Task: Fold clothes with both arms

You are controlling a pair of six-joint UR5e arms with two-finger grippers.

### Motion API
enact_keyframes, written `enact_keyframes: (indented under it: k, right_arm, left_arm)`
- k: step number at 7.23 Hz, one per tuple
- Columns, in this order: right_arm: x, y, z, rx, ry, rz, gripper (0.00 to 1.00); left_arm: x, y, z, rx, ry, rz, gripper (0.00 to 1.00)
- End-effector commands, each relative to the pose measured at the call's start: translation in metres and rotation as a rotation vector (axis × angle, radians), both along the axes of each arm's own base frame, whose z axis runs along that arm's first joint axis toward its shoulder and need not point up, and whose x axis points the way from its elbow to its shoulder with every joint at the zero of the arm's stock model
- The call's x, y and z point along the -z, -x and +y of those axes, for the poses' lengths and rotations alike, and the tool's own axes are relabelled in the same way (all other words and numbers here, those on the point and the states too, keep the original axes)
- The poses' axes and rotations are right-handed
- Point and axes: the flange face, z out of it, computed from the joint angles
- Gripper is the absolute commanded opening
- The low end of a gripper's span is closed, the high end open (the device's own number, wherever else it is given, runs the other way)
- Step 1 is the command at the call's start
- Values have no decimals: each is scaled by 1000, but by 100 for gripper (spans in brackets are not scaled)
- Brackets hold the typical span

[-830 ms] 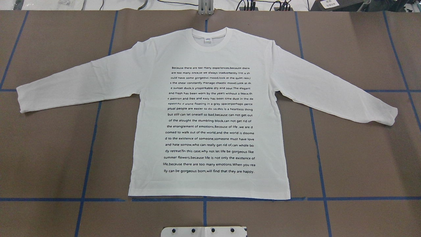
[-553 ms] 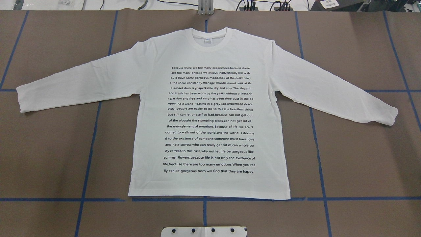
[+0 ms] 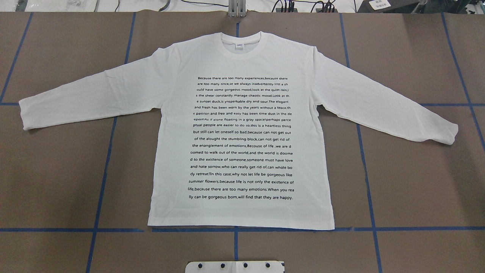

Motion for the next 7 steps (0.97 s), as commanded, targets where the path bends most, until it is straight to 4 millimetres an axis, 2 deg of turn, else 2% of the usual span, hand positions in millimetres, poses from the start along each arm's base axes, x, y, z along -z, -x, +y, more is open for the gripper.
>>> enact_keyframes:
  k: [1, 2, 3, 4, 5, 6, 7]
  right_arm:
    - [47, 6, -44, -9, -90, -60, 100]
    - [20, 9, -43, -14, -38, -87, 100]
    - [7, 14, -42, -6, -57, -108, 100]
    - [3, 47, -48, 25, -63, -104, 100]
    - [0, 68, -43, -14, -33, -97, 100]
    - [-16, 86, -24, 7, -118, -38, 100]
    - [-29, 106, -15, 25, -167, 10, 100]
  left_arm:
    - [18, -5, -9, -9, -75, 13, 100]
    - [19, -9, -4, -22, -99, 72, 100]
    - [36, -13, -8, -38, -158, 117, 100]
    - [43, -18, -13, -41, -197, 118, 99]
    - [38, -20, -13, -29, -175, 123, 100]
    - [36, -21, -12, -33, -175, 119, 100]
    - [34, -22, -11, -34, -175, 100, 100]
